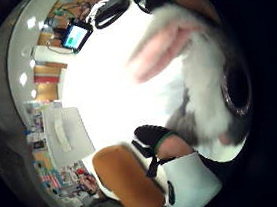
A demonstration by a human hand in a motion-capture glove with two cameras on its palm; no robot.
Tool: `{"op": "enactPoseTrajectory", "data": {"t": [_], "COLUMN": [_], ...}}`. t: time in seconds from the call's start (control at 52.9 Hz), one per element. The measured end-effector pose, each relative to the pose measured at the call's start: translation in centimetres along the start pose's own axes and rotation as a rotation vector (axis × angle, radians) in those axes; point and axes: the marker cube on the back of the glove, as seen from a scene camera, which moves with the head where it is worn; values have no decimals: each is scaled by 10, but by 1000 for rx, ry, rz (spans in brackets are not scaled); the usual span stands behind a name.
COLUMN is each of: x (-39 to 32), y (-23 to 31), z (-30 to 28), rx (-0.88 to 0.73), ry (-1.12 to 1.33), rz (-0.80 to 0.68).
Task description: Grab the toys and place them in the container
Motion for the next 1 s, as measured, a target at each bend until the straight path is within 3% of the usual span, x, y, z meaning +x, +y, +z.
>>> {"op": "enactPoseTrajectory", "data": {"t": [0.189,0.359,0.416,0.567,0.643,0.737,0.87,1.002], "x": [1,-31,-74,-202,-281,-359,-409,-420], "y": [13,36,75,131,155,169,122,98], "z": [11,-22,-58,-155,-188,-200,-172,-141], "rx": [191,285,359,499,484,480,371,104], "ry": [37,-31,-144,-303,-396,-396,-307,-333], "rz": [38,80,-4,-449,-606,-698,-672,-639]}}
